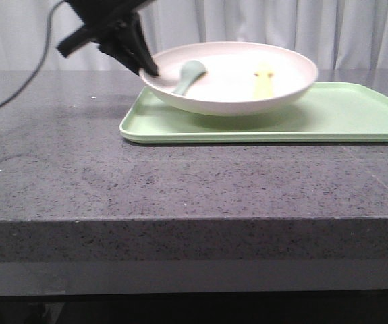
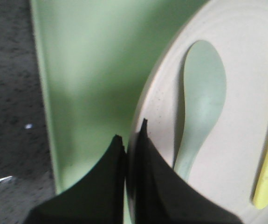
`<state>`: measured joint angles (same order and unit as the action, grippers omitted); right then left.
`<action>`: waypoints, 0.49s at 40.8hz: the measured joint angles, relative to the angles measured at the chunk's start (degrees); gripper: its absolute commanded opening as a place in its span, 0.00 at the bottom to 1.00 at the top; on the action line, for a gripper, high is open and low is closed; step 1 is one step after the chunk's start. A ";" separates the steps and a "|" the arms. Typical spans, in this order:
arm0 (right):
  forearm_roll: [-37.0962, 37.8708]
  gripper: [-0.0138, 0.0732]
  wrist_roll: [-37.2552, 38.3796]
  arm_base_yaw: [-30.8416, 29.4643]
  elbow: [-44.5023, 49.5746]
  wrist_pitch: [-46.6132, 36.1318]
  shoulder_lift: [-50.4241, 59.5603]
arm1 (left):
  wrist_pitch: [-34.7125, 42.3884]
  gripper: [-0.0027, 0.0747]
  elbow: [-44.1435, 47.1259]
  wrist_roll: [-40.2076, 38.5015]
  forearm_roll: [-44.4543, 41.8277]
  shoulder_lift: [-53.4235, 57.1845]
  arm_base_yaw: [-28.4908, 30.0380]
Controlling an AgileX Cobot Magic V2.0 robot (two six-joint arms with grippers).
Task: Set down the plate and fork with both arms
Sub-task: 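Grip the plate rim with the left gripper and lift it onto the tray, then release the plate on the tray and raise the left gripper away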
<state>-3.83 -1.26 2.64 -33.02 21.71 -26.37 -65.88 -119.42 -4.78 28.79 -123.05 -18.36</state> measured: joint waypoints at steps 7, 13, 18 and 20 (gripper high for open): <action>0.00 0.84 0.00 0.00 0.00 0.00 0.00 | -1.79 0.01 -6.88 -3.30 -0.15 -5.23 -2.65; 0.00 0.84 0.00 0.00 0.00 0.10 0.00 | -2.56 0.01 -9.59 -4.90 -0.15 -7.72 -3.89; 0.00 0.84 0.00 0.00 0.00 0.10 0.00 | -2.81 0.01 -9.82 -5.25 -0.28 -8.60 -4.28; 0.00 0.84 0.00 0.00 0.00 0.10 0.00 | -2.81 0.01 -9.82 -5.23 -0.33 -8.73 -4.38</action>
<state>-3.83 -1.26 2.64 -33.02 21.81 -26.37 -68.69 -129.24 -10.01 28.46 -131.78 -22.74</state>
